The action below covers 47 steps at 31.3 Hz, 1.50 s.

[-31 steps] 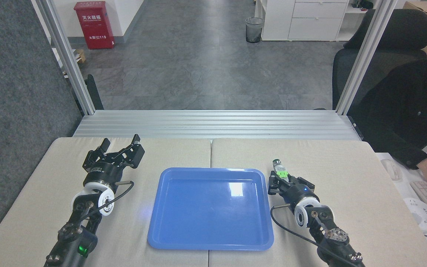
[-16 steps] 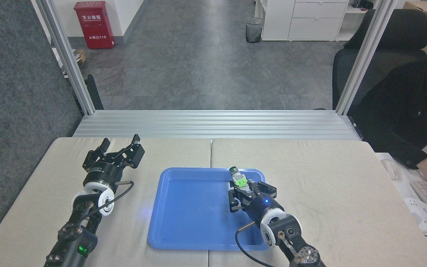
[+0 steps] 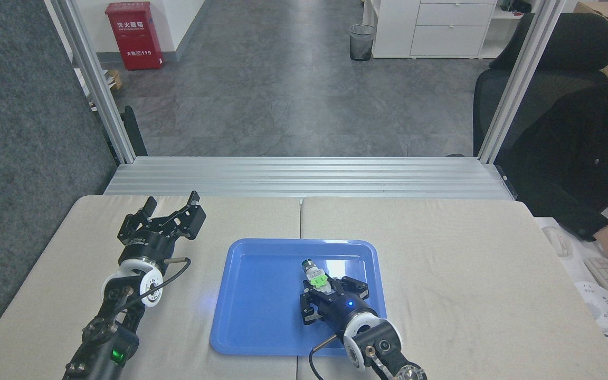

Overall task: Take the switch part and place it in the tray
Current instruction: 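Open the right gripper to release the part and withdraw it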

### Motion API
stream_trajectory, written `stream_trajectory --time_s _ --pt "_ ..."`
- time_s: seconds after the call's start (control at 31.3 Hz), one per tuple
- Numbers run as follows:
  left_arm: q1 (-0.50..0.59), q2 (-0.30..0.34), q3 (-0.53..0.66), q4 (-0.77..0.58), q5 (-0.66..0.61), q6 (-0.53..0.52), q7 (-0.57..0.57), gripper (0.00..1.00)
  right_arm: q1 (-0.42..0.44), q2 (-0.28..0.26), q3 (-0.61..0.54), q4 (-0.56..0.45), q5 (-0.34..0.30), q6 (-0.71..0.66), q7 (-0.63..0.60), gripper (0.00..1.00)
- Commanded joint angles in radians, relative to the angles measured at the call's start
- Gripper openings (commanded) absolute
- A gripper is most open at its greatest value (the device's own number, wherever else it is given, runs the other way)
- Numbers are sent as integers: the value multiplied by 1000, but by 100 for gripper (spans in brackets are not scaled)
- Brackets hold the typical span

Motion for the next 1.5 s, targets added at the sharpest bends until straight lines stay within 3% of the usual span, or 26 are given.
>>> stream_trajectory --time_s 0.0,0.19,0.38,0.48,0.58,0.8,0.93,1.02,1.25,1.47 --pt "0 0 0 0 0 0 1 100 3 55 -38 133 11 8 -9 100" --pt "0 0 0 0 0 0 1 100 -12 55 -142 118 -18 6 -16 100" --pt "0 0 0 0 0 0 1 100 -65 46 -213 -3 -67 5 -33 100" --pt "0 0 0 0 0 0 1 100 -96 21 -259 -72 -67 5 -133 100" --pt "0 0 0 0 0 0 1 100 -116 -40 -341 -91 -67 -9 -213 100" --pt "0 0 0 0 0 0 1 100 -125 -181 -565 -86 -119 -138 -220 100" --pt "0 0 0 0 0 0 1 100 -90 -301 -607 -65 -124 -152 -220 100" --pt "0 0 -1 0 0 0 1 100 -59 -353 -610 -63 -130 -150 -222 100" --pt "0 0 0 0 0 0 1 100 20 -369 -659 -79 -135 -147 -219 100" --pt "0 0 0 0 0 0 1 100 22 -362 -681 -80 -141 -153 -217 100"
